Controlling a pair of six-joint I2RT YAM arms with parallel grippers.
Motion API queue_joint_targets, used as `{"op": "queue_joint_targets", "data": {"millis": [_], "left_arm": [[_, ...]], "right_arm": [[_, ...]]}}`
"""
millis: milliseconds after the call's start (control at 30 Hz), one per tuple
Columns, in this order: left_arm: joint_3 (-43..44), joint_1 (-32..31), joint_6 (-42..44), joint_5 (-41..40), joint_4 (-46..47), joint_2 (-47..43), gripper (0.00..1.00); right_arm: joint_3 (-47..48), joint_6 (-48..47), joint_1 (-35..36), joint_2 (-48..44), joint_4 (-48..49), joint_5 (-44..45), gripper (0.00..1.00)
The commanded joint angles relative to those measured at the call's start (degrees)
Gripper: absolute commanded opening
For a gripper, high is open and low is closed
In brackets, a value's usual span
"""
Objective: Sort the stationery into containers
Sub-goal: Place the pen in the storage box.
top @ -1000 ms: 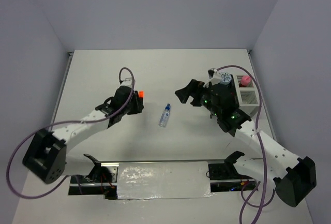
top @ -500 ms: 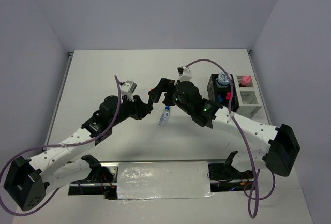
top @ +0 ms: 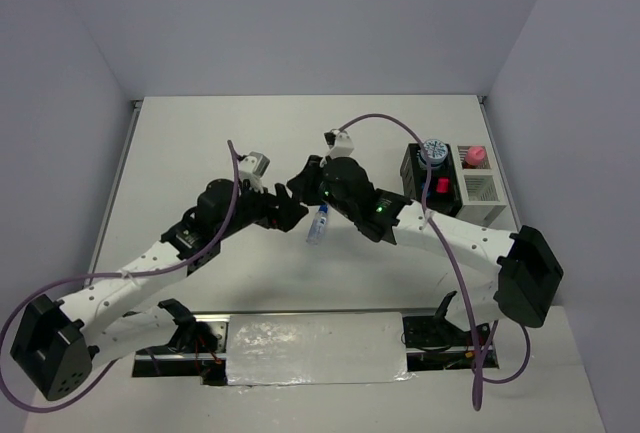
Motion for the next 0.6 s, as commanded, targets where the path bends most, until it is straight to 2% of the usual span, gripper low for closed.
{"op": "queue_joint_targets", "data": {"millis": [0,67,100,167,267,300,433,567], "left_arm": [[8.44,-0.23,0.85,-5.09,-5.35,2.56,0.99],[13.37,-0.23,1.03,-6.24,-13.25,2.84,0.99],[14.69,-0.23,1.20,-8.50,-15.80,2.32,0.99],[17.07,-0.23,0.94,-12.36,-23.42,0.57,0.99],[19.27,-0.14,0.07,-17.47,-31.97,-0.94,0.99],[19.71,-0.14,-0.28,-19.23,-36.61,-1.90,0.99],[17.96,-0.05,0.32,-18.11,-40.26,-6.03,0.99],[15.67,-0.05,1.47,-16.53,-41.14,-10.07,0.99]], "right_arm": [[1.68,-5.66,-0.92,-2.61,1.66,3.06,0.00],[0.02,-9.70,-2.93,-6.46,-1.23,7.26,0.00],[-0.69,-11.38,-3.72,-8.05,-2.38,13.21,0.00],[-4.37,-15.42,-7.66,-13.22,-4.05,19.55,0.00],[-9.38,-17.46,-13.82,-19.38,-6.25,23.54,0.00],[-10.52,-18.07,-18.19,-20.63,-6.95,24.59,0.00],[-14.31,-21.24,-25.34,-24.50,-7.58,34.42,0.00],[-13.70,-22.82,-31.14,-21.71,-8.02,37.26,0.00]]}}
